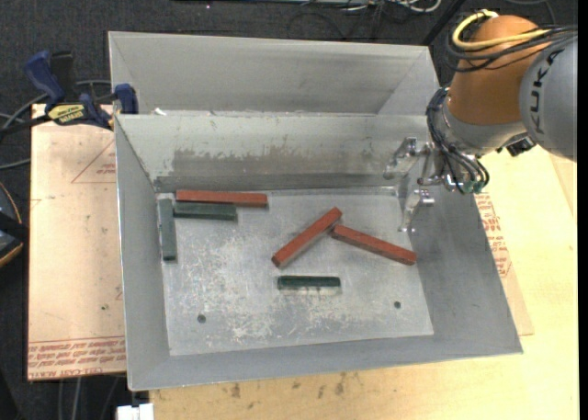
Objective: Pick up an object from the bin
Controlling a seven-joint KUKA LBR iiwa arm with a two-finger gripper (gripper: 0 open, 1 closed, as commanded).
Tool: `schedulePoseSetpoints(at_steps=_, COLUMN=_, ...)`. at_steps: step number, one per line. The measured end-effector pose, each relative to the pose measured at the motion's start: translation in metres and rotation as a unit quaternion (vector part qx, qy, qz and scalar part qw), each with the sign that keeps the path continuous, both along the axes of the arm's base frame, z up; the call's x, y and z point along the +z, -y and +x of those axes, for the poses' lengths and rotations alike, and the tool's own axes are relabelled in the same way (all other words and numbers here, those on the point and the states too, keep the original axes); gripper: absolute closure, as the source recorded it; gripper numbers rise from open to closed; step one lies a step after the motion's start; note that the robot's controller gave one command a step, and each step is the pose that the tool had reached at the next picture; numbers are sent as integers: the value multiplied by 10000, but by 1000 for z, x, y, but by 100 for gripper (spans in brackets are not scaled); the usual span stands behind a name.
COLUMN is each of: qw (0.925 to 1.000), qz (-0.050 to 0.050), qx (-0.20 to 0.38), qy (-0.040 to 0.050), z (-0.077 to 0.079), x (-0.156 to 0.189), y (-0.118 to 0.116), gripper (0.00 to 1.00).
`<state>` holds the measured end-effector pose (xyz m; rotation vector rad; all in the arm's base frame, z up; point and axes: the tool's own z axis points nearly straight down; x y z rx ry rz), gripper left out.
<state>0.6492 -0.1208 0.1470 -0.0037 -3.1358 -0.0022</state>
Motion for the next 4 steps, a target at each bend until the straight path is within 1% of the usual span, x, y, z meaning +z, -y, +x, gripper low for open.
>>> schedulePoseSetpoints(at_steps=1, qw=10000, qz=-5, qx=8, qy=40, z=2, x=5, y=0, gripper=0)
schedulePoseSetpoints(at_steps=2, qw=9990, qz=-15, qx=424, qy=121, z=-35, x=-69, y=-28, gripper=100)
schedulePoseSetpoints(at_steps=3, qw=9990, qz=-15, qx=426, qy=121, z=-35, x=-69, y=-28, gripper=100)
schedulePoseSetpoints(at_steps=4, qw=9989, qz=-1, qx=470, qy=29, z=-34, x=-44, y=-30, gripper=100)
